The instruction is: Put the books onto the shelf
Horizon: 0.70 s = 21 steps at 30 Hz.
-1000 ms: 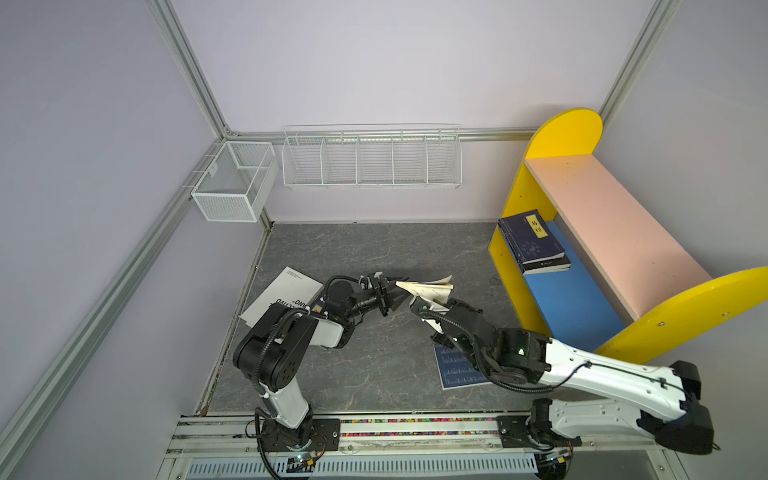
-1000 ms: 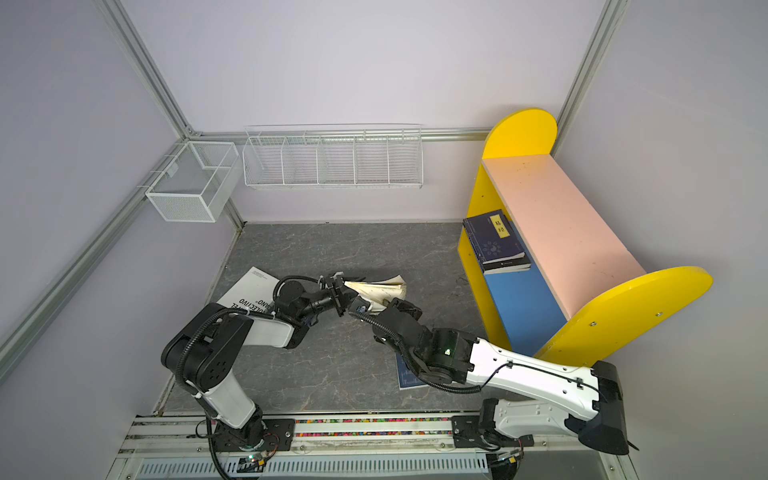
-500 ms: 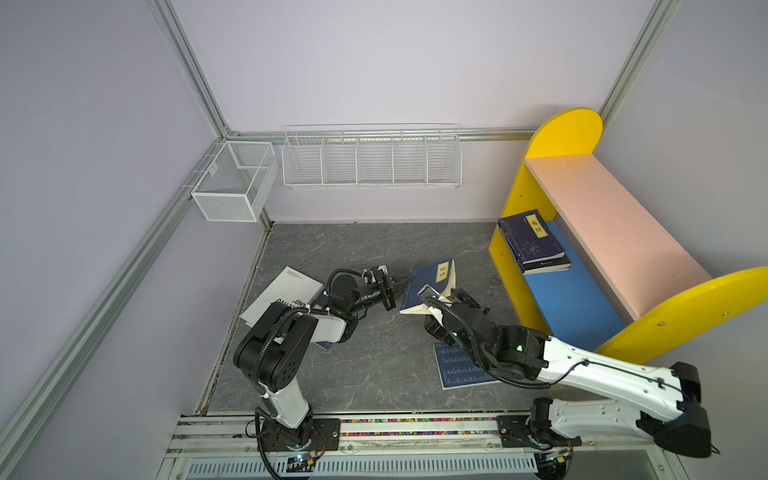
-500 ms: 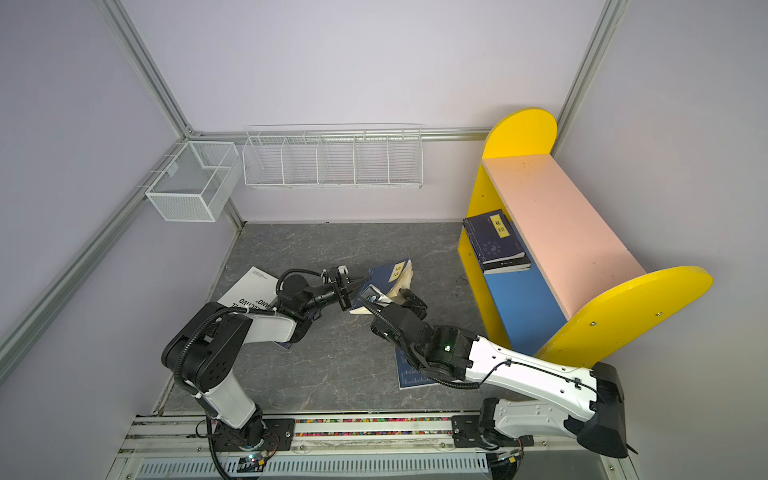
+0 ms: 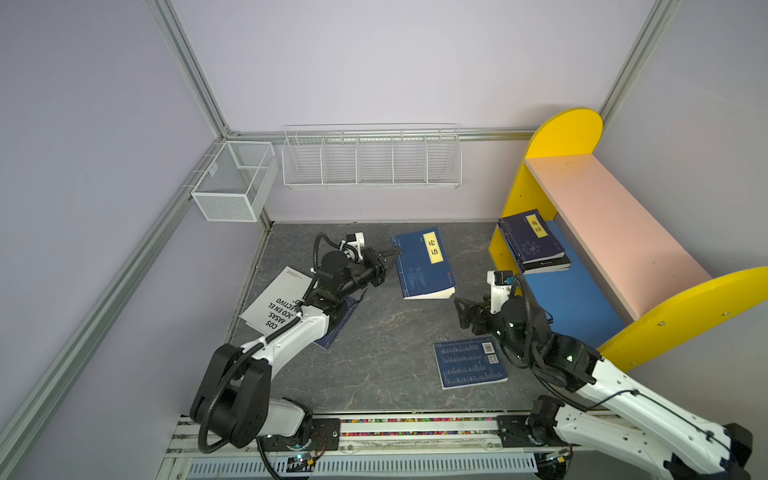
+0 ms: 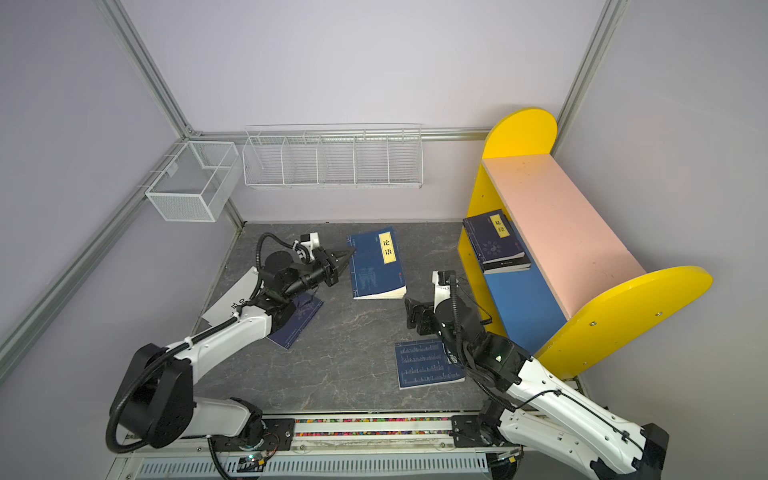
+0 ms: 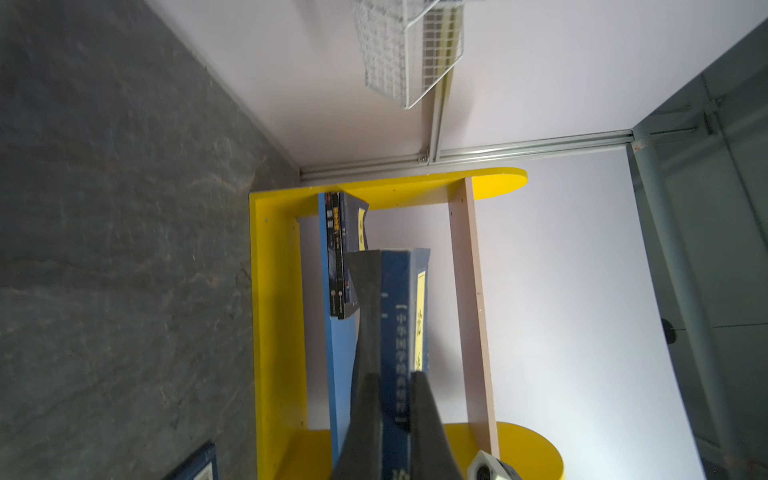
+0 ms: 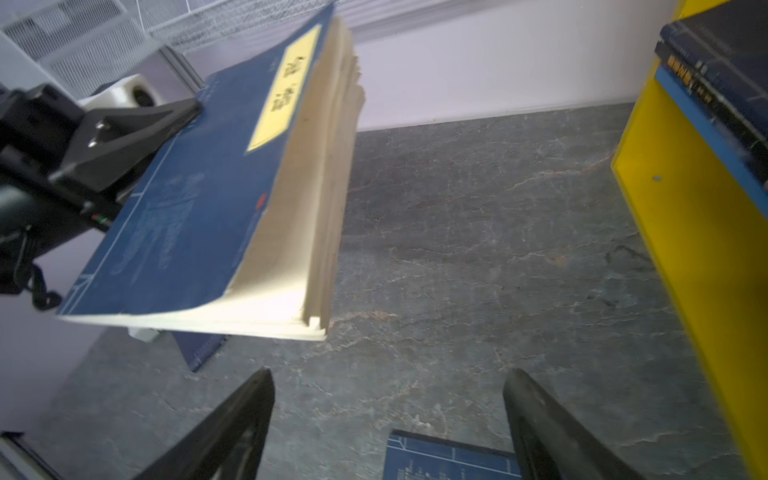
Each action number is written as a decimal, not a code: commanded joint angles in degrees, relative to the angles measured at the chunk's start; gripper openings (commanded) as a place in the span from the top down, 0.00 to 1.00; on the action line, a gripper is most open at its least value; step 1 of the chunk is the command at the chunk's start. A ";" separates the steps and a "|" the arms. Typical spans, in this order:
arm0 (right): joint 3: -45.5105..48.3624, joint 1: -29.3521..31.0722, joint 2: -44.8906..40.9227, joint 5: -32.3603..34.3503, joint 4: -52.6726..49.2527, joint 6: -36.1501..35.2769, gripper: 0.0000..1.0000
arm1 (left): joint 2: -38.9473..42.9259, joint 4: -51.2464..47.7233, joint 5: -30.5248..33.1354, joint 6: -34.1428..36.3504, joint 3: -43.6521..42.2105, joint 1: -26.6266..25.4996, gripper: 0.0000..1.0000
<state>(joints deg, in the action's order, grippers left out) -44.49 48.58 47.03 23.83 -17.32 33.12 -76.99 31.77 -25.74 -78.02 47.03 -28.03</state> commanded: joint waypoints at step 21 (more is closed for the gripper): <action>-1.97 -3.38 27.62 -37.91 65.57 30.94 0.10 | 16.85 2.92 26.48 11.26 -3.08 -1.32 1.00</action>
<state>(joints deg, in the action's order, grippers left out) -44.03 44.80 73.34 -12.47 39.53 60.40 -59.92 29.12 -0.08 -65.60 43.24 -29.02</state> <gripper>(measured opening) 0.902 0.078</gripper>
